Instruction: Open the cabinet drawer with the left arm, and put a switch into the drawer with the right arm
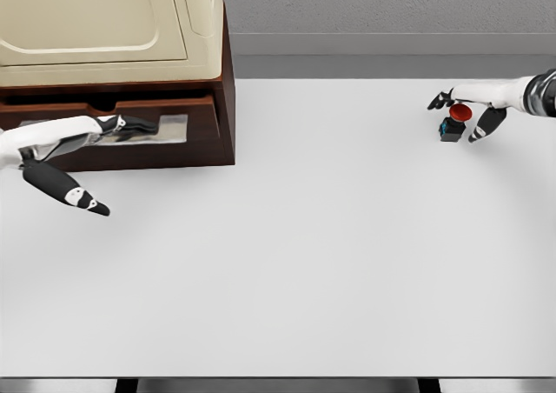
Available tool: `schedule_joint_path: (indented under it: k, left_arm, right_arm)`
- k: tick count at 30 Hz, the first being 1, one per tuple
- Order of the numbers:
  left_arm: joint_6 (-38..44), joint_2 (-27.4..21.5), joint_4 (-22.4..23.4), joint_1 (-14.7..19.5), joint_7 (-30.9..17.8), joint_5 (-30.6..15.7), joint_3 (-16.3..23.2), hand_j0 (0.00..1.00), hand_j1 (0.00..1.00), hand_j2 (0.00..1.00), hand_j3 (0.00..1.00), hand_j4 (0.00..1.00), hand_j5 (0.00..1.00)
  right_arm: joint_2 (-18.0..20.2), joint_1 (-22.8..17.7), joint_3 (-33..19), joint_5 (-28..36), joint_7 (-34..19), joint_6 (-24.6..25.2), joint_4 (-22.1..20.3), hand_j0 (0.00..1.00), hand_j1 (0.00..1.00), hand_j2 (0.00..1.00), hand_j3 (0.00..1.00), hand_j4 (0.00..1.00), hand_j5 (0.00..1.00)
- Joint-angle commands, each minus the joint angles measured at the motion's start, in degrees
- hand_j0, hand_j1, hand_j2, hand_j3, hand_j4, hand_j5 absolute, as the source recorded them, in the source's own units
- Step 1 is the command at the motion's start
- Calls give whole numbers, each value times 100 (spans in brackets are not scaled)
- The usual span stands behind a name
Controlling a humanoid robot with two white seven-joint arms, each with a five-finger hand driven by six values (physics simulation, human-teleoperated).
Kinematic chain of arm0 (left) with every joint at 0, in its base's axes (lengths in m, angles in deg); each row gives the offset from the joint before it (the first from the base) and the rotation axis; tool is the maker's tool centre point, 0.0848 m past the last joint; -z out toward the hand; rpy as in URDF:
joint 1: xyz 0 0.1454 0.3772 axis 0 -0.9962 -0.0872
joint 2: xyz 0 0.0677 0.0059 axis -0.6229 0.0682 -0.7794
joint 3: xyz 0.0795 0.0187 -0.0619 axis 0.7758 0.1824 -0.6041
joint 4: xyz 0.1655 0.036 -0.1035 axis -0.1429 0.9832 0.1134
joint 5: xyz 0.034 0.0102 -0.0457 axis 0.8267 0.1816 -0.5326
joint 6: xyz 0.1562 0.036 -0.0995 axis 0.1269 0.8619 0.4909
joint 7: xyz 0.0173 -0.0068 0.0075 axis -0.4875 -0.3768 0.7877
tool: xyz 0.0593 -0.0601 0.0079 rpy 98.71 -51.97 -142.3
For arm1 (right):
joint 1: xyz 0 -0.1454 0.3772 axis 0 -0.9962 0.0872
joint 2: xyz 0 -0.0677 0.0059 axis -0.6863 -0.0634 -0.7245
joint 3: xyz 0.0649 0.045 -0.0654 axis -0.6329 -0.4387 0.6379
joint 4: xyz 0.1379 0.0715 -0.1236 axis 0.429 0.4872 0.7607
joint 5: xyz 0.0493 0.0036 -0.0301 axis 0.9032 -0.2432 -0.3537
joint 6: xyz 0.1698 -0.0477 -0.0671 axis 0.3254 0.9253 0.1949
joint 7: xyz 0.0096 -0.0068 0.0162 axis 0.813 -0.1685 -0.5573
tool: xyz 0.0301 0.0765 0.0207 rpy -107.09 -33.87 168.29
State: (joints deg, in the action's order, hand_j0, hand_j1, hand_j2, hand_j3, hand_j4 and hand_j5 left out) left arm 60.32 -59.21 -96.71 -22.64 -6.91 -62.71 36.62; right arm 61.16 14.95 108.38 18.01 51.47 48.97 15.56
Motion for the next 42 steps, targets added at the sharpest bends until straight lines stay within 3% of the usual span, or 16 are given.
schedule_joint_path:
  k: [1,24,32,42]
  left_arm:
    - [3,-96,84,0,38,640,66,100,100,100,100,100,100]
    - [3,-483,66,-176,38,341,118,100,100,100,100,100,100]
    - [-6,-518,66,-220,38,288,127,100,100,100,100,100,100]
    - [-59,-712,66,-202,38,-362,127,100,100,100,100,100,100]
  right_arm:
    - [8,0,-14,21,2,12,0,81,81,81,81,81,81]
    - [-10,-9,-14,21,2,-32,70,48,48,48,48,48,48]
    - [8,18,-22,39,2,-76,-18,47,47,47,47,47,47]
    - [-10,123,-31,56,2,-252,-106,46,46,46,46,46,46]
